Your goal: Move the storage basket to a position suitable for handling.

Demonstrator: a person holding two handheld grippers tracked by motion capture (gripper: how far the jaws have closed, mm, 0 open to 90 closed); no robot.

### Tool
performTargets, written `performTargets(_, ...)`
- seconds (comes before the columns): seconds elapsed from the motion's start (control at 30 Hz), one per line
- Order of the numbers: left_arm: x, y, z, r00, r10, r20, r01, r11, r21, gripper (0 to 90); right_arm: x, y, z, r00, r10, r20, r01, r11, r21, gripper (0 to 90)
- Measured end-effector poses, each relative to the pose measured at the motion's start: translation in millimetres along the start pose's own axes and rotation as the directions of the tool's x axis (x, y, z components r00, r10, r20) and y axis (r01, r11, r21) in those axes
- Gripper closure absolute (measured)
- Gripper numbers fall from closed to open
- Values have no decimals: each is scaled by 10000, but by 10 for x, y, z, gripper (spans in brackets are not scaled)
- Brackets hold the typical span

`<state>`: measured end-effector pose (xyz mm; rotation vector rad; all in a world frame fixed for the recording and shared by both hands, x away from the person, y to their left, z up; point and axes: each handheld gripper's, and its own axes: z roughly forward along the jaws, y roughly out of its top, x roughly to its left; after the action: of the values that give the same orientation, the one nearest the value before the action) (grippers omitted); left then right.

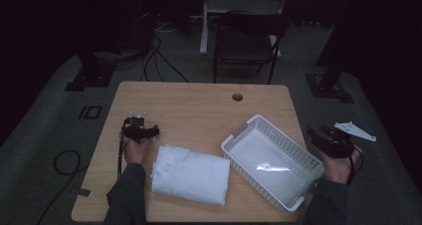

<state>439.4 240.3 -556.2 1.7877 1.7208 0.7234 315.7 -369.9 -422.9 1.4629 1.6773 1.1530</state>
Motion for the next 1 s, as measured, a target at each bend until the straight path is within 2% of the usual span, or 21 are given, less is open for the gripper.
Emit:
performTargets(0.07, -1, -1, -4, 10000, 57, 78, -56, 10000, -30, 96, 0, -5, 14, 10000, 8, 2, -8, 10000, 37, 417)
performTargets(0.13, -2, -2, -13, 9995, 211, 223, -209, 9997, -88, 142, 2, -7, 11, 10000, 23, 46, -23, 10000, -23, 424)
performTargets(0.27, 4, 1, -18, 9993, 257, 267, -256, 9997, -40, 151, -6, -3, -12, 9999, 74, 104, -72, 9997, -231, 430)
performTargets(0.53, -25, -14, -41, 9988, 357, 350, -357, 9994, 2, 151, -40, -17, -6, 9996, 240, 166, -237, 9996, -173, 431)
performTargets(0.6, -32, -9, -71, 9978, 477, 467, -482, 9988, 105, 199, -37, -13, -10, 9995, 249, 173, -245, 9995, -211, 431)
performTargets(0.67, -34, 9, -113, 9966, 597, 575, -617, 9975, 340, 293, -36, -11, -9, 9996, 233, 157, -229, 9995, -213, 431)
performTargets(0.7, -38, 15, -127, 9965, 649, 533, -671, 9969, 419, 350, -33, -13, -5, 9996, 248, 151, -245, 9995, -187, 431)
performTargets(0.73, -50, 17, -143, 9965, 727, 408, -744, 9963, 431, 365, -32, -14, 1, 9996, 258, 148, -256, 9995, -172, 431)
performTargets(0.8, -64, 21, -165, 9958, 843, 357, -856, 9956, 372, 365, -33, -16, 9, 9995, 296, 119, -294, 9994, -173, 430)
performTargets(0.87, -93, 47, -233, 9950, 926, 369, -930, 9956, 94, 365, -34, -15, 11, 9994, 341, 89, -339, 9993, -173, 430)
performTargets(0.97, -124, 112, -325, 9943, 921, 546, -912, 9957, -178, 355, -32, -13, 15, 9993, 362, 62, -361, 9992, -190, 430)
performTargets(1.0, -153, 167, -405, 9926, 860, 863, -836, 9960, -308, 352, -29, -14, 16, 9994, 345, 56, -344, 9992, -184, 429)
